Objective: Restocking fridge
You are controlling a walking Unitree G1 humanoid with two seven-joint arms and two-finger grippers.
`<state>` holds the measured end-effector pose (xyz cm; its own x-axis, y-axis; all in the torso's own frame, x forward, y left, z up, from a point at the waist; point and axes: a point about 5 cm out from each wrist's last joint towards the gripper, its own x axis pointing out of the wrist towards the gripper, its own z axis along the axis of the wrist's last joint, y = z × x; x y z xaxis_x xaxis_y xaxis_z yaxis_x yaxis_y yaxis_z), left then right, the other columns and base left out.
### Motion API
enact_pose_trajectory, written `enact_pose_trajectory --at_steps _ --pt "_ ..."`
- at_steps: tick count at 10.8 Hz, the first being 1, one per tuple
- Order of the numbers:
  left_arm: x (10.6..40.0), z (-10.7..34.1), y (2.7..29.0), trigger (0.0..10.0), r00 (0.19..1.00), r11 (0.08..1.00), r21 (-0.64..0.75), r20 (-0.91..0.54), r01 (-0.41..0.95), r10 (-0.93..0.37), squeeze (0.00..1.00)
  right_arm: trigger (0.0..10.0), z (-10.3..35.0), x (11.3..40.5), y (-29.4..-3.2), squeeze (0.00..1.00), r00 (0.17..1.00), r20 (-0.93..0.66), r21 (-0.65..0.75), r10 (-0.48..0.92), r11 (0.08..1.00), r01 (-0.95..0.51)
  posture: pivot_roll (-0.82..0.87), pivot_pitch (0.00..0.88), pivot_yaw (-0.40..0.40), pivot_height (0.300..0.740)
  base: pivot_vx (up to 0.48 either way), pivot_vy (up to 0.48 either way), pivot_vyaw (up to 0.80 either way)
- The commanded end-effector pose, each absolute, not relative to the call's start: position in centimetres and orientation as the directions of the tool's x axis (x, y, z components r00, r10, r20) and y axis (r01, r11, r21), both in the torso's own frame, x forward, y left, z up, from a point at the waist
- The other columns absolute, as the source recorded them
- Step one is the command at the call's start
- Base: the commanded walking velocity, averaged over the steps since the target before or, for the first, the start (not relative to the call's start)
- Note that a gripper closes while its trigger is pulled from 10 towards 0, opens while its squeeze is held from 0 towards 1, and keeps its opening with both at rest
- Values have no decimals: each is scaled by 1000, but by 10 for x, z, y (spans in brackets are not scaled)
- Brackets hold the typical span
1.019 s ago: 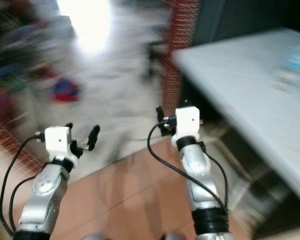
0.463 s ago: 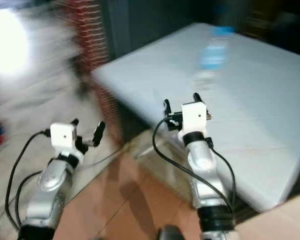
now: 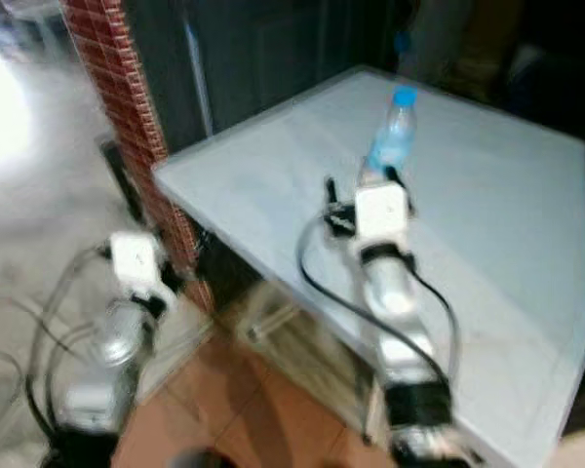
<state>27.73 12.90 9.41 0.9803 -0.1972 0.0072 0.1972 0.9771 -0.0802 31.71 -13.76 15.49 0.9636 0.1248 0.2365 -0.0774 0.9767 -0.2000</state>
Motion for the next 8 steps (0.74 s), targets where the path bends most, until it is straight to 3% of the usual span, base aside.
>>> enact_pose_trajectory --at_steps 1,6,8 --pt "279 101 120 10000 974 972 -66 29 227 -225 0 10000 157 318 -146 0 965 247 -206 86 978 -35 -33 47 28 740 0 0 0" --pt "270 95 124 10000 977 974 -70 5 214 -214 0 10000 148 305 -149 0 973 220 -227 75 974 -24 -42 82 29 740 0 0 0" --pt "266 91 115 10000 966 963 -78 -16 257 -259 0 10000 140 291 -162 0 980 195 -241 26 970 22 -69 101 44 740 0 0 0"
